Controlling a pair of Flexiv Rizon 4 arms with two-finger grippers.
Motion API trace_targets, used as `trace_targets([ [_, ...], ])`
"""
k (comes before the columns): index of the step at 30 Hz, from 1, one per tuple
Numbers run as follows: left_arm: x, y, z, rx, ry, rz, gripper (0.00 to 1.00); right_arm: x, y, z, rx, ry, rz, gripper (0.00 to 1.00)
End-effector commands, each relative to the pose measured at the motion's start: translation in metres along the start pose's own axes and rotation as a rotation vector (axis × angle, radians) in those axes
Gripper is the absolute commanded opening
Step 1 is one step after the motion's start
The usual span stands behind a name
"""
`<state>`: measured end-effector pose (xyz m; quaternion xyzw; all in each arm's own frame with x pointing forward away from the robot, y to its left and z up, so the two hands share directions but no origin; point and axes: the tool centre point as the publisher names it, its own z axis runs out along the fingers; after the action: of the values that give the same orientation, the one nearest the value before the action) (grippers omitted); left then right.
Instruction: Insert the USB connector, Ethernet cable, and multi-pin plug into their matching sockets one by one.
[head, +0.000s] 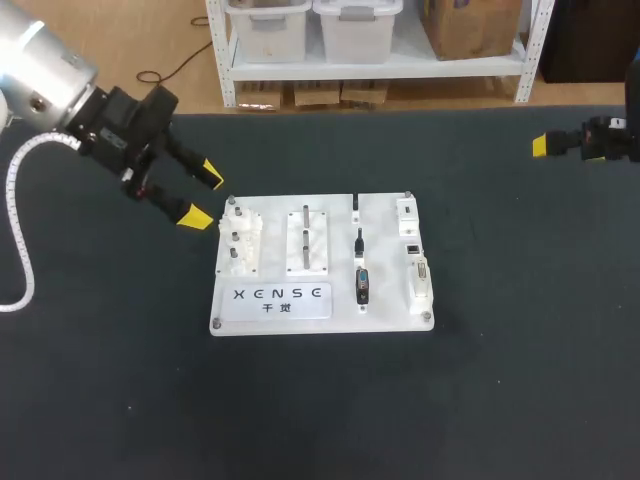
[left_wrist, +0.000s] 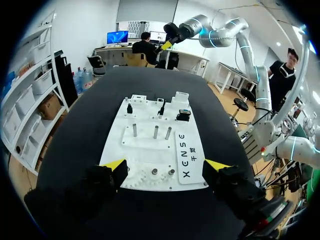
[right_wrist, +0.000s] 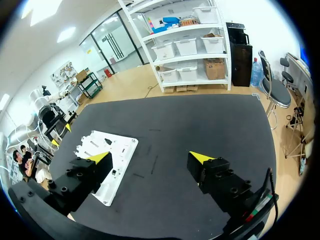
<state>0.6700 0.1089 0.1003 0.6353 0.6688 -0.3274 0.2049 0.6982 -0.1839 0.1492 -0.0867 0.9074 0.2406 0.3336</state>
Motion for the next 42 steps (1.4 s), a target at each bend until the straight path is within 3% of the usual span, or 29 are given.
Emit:
trace_targets([
  [1,0.0,0.001,0.0,0.004,0.0,0.002,1.0,0.0,0.0,0.0,0.0,0.0,0.0,1.0],
  [31,0.0,0.001,0.0,0.004,0.0,0.002,1.0,0.0,0.0,0.0,0.0,0.0,0.0,1.0],
  [37,0.0,0.001,0.0,0.004,0.0,0.002,1.0,-0.024,0.035,0.031,0.055,0.045,-0.03,1.0],
  [42,0.0,0.001,0.0,0.004,0.0,0.002,1.0,-0.036,0.079,0.069,0.126,0.129,-0.055,1.0],
])
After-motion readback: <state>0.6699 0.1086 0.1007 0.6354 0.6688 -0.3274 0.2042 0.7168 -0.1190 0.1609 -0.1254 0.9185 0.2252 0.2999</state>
